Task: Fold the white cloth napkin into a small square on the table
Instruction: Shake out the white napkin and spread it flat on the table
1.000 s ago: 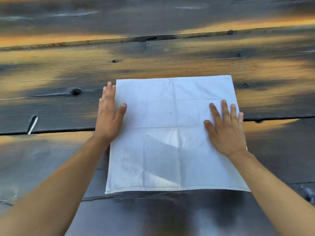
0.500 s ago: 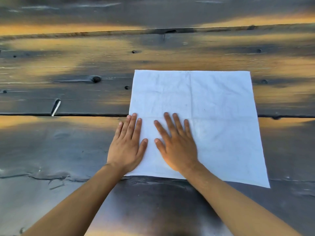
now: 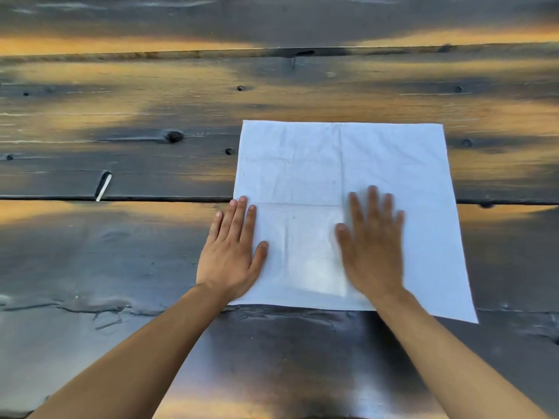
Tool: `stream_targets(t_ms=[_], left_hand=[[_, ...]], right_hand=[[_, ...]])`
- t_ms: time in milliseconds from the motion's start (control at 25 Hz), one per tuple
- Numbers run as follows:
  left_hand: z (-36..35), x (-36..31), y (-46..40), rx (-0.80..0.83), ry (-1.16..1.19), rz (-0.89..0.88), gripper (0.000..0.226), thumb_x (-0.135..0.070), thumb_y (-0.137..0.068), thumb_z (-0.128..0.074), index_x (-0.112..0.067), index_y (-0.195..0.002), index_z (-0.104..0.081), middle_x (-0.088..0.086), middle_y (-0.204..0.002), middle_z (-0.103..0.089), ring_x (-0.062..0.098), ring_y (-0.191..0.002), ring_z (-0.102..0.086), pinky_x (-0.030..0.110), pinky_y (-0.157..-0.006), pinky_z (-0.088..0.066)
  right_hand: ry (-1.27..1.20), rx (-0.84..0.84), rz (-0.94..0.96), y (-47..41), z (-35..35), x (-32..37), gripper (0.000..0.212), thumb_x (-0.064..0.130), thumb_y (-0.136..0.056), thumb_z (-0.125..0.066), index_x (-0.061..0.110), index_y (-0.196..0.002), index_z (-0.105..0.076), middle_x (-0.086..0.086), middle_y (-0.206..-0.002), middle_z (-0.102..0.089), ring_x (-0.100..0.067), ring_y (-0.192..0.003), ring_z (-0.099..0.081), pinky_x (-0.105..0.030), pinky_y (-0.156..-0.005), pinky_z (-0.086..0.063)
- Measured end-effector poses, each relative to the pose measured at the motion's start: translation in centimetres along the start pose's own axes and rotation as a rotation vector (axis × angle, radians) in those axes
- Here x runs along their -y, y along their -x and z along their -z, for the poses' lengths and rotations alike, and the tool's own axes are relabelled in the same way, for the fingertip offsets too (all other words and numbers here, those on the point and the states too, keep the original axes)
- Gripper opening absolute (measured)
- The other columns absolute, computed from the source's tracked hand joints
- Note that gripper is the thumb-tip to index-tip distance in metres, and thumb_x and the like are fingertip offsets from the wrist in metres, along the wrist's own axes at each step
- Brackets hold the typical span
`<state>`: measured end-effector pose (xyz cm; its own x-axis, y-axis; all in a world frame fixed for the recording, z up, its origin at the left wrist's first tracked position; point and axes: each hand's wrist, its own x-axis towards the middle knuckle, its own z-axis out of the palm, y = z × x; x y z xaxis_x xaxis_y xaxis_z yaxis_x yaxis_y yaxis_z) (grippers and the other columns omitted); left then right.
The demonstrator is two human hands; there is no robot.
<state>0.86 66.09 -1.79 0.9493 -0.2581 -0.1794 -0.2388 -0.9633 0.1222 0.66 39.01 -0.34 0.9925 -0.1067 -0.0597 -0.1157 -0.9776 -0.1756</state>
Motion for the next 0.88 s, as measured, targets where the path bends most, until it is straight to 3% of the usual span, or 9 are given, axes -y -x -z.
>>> stream_targets(t_ms=[120,240,400,520,680,800,880], left_hand=[[-0.1,0.0,0.0,0.003,-0.004,0.008,0.073,-0.053,-0.103,-0.013,-0.012,-0.161,0.001,0.007,-0.170,0.009,0.019,-0.156,0.014,0.046,-0.127,-0.005],[-0.1,0.1,0.1,0.001,-0.005,-0.004,0.073,-0.054,-0.103,-0.014,-0.011,-0.161,-0.001,0.007,-0.170,0.007,0.019,-0.156,0.013,0.046,-0.127,-0.005],[-0.2,0.1,0.0,0.001,0.005,-0.002,0.073,-0.054,-0.104,-0.019,-0.013,-0.161,0.003,0.006,-0.170,0.009,0.019,-0.156,0.012,0.046,-0.127,-0.005],[-0.2,0.0,-0.1,-0.015,0.006,0.002,0.073,-0.054,-0.104,-0.018,-0.014,-0.161,0.004,0.005,-0.170,0.010,0.019,-0.156,0.012,0.046,-0.127,-0.004],[-0.1,0.0,0.0,-0.002,0.018,-0.009,0.072,-0.055,-0.104,-0.014,-0.014,-0.161,0.004,0.004,-0.169,0.013,0.018,-0.156,0.014,0.046,-0.127,-0.003],[0.5,0.1,0.3,-0.083,0.192,-0.023,0.068,-0.048,-0.104,-0.029,-0.006,-0.157,-0.021,0.010,-0.170,-0.002,0.024,-0.157,0.003,0.051,-0.126,-0.008],[1.1,0.6,1.2,-0.243,0.298,-0.090,0.053,-0.041,-0.099,-0.049,-0.003,-0.136,-0.050,0.016,-0.158,-0.033,0.034,-0.150,-0.026,0.051,-0.121,-0.023]], right_hand=[[-0.053,0.059,0.285,0.9,-1.9,8.7,0.059,0.047,-0.102,-0.031,0.025,-0.157,-0.029,-0.010,-0.167,-0.016,-0.037,-0.154,-0.009,-0.059,-0.122,-0.010],[-0.024,0.100,0.408,1.2,-3.1,8.9,0.056,0.048,-0.103,-0.032,0.029,-0.156,-0.032,-0.005,-0.167,-0.017,-0.031,-0.155,-0.010,-0.058,-0.122,-0.013],[0.130,0.056,0.175,0.8,-1.8,-3.0,0.060,0.052,-0.101,-0.029,0.031,-0.157,-0.026,-0.007,-0.168,-0.014,-0.033,-0.155,-0.012,-0.058,-0.122,-0.013],[0.105,0.086,-0.023,1.5,0.3,-11.4,0.064,0.057,-0.101,-0.016,0.032,-0.159,-0.014,-0.005,-0.170,-0.003,-0.031,-0.155,-0.002,-0.059,-0.122,-0.012],[0.051,0.108,-0.016,1.6,0.8,-12.0,0.062,0.054,-0.102,-0.017,0.031,-0.160,-0.011,-0.003,-0.170,0.000,-0.027,-0.156,0.005,-0.055,-0.125,-0.004],[-0.167,0.033,-0.022,2.2,2.1,-12.8,0.058,0.045,-0.101,-0.033,0.023,-0.154,-0.032,-0.003,-0.168,-0.014,-0.023,-0.156,-0.002,-0.048,-0.126,-0.002],[-0.247,-0.059,0.041,3.6,3.2,-14.8,0.047,0.041,-0.096,-0.047,0.017,-0.136,-0.055,-0.005,-0.154,-0.037,-0.023,-0.151,-0.020,-0.043,-0.125,-0.013]])
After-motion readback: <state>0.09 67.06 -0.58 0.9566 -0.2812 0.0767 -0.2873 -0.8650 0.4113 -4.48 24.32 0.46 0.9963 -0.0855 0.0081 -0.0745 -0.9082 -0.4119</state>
